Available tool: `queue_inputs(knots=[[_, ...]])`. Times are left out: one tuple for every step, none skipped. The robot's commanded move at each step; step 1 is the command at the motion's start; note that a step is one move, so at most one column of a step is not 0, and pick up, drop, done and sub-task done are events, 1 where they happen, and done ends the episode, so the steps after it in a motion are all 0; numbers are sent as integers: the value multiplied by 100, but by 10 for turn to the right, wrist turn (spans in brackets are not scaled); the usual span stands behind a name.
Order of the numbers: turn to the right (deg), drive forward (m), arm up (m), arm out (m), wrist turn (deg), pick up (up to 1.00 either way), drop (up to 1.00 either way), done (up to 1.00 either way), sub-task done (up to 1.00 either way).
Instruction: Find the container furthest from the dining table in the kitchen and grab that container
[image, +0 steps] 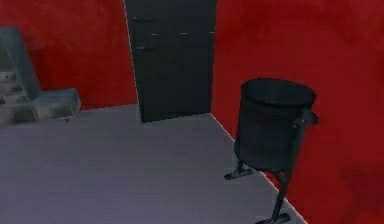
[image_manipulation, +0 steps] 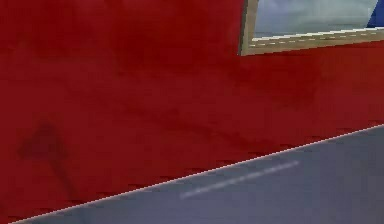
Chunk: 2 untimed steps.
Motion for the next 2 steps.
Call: queue_inputs(knots=[[0,30,0,0,0,0,0,0,0],[-450,0,0,0,0,0,0,0,0]])
